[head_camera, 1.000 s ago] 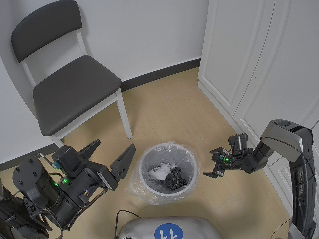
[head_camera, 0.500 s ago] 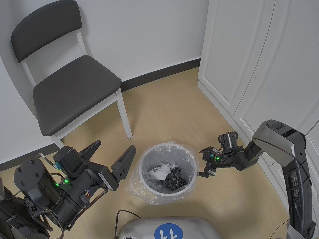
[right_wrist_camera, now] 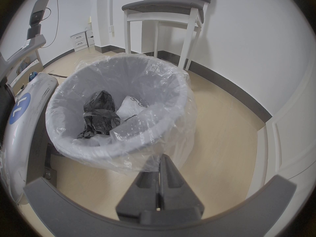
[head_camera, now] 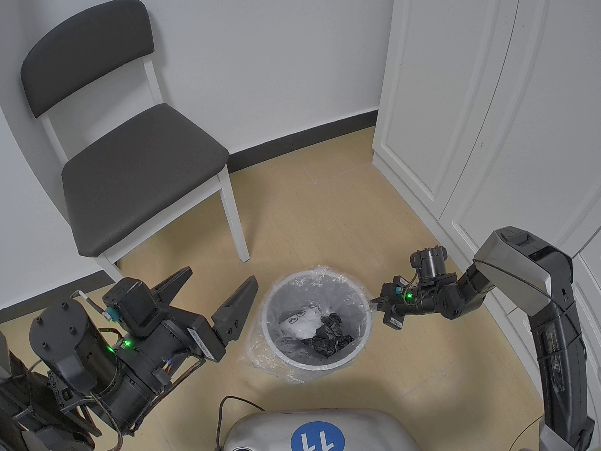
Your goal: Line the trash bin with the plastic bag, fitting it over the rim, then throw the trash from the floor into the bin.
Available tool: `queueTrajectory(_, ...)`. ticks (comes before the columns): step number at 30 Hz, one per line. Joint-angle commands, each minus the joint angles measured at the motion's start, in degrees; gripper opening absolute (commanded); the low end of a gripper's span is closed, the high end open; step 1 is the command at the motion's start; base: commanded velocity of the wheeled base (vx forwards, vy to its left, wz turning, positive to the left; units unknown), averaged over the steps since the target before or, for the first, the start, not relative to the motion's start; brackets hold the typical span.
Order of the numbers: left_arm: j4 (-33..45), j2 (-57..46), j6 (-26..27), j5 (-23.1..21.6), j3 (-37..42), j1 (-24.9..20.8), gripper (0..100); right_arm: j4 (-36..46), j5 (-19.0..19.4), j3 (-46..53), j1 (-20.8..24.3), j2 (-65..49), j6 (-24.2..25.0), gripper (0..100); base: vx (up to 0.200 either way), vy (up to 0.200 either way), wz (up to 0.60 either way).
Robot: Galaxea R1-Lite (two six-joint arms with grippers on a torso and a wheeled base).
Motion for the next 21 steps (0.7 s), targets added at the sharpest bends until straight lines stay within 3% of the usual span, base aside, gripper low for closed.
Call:
queueTrajectory(1, 0.0, 0.2, 0.0, 0.0, 0.1, 0.0, 100, 0.0, 0.1, -0.7, -0.1, 0.2, 0.2, 0, 0.000, 0.000, 0.00)
queueTrajectory(21, 0.0, 0.7, -0.3, 0.0, 0.0, 0.4, 100, 12.6, -0.2, -19.8, -0.9, 7.3, 2.0, 0, 0.000, 0.000, 0.00)
